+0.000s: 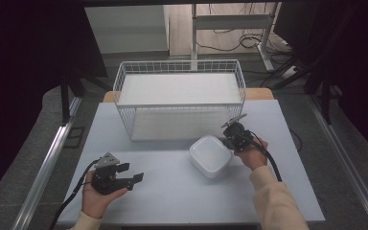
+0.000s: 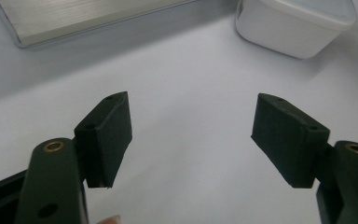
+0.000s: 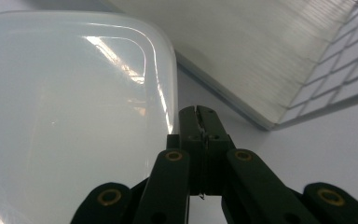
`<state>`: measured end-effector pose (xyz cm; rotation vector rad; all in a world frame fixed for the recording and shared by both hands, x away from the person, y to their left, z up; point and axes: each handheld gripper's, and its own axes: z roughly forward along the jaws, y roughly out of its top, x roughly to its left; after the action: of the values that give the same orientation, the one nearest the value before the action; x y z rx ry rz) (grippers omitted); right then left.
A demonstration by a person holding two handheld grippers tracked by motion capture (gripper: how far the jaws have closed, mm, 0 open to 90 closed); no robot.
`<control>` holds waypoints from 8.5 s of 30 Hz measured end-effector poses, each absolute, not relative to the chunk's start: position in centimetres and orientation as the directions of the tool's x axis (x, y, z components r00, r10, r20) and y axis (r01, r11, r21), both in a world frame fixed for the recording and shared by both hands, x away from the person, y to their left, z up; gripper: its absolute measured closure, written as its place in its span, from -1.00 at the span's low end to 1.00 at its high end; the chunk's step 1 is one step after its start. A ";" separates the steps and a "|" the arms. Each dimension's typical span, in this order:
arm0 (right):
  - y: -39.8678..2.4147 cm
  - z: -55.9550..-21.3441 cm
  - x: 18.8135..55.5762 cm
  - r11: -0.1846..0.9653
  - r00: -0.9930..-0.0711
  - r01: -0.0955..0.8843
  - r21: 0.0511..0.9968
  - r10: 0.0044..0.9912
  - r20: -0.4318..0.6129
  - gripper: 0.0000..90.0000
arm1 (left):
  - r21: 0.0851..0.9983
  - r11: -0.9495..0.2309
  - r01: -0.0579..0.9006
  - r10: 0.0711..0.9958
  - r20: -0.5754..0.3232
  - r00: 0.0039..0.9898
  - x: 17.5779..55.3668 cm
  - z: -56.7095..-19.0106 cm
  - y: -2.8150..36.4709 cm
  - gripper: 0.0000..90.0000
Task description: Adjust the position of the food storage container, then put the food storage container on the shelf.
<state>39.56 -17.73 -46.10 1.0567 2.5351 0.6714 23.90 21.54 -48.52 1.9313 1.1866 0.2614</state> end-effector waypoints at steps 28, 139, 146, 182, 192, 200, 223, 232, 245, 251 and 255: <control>-13.8 -46.8 33.4 0.635 -0.756 0.542 0.550 0.654 -0.010 0.99 | 0.737 -0.212 0.642 0.813 -0.232 0.535 23.9 -48.6 21.5 -0.38; -13.0 -48.6 28.8 0.260 -0.624 0.723 0.640 0.642 0.444 -0.37 | 0.533 -0.032 0.846 0.620 -0.653 0.435 26.5 -50.4 17.0 -0.33; -12.6 -49.2 28.6 0.262 -0.608 0.746 0.612 0.643 0.466 -0.30 | 0.511 -0.039 0.858 0.601 -0.675 0.429 26.5 -50.9 16.6 -0.19; -15.5 -48.4 27.8 0.106 -0.505 0.826 0.554 0.577 0.642 0.77 | 0.563 0.025 0.826 0.585 -0.678 0.444 24.7 -49.7 17.7 0.76; -15.3 -47.2 27.3 0.118 -0.550 0.789 0.603 0.574 0.607 0.78 | 0.593 0.023 0.805 0.580 -0.664 0.473 24.5 -48.7 18.0 0.77; -15.0 -45.5 27.6 0.134 -0.597 0.746 0.652 0.569 0.566 0.79 | 0.630 0.023 0.776 0.588 -0.636 0.499 24.8 -47.2 18.2 0.77; -15.0 -38.2 30.2 0.117 -0.680 0.647 0.754 0.536 0.500 0.79 | 0.730 0.009 0.683 0.598 -0.551 0.582 27.1 -38.8 18.5 0.77; -14.8 -34.3 31.7 0.108 -0.699 0.611 0.784 0.539 0.470 0.79 | 0.758 -0.003 0.653 0.599 -0.521 0.608 29.0 -34.9 18.6 0.78; -14.5 -31.0 33.6 0.102 -0.713 0.581 0.807 0.542 0.445 0.78 | 0.782 -0.004 0.624 0.594 -0.500 0.630 30.8 -31.8 19.0 0.78; -14.4 -29.9 34.4 0.106 -0.718 0.573 0.813 0.544 0.436 0.78 | 0.786 -0.003 0.618 0.591 -0.497 0.635 31.7 -30.8 19.1 0.78; -14.3 -29.1 35.1 0.103 -0.715 0.576 0.811 0.543 0.439 0.78 | 0.786 -0.002 0.619 0.593 -0.497 0.634 32.5 -29.9 19.2 0.78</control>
<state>35.15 -14.34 -29.06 1.1954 2.3544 1.7559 32.49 19.16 -29.89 1.6670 1.0077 -0.0273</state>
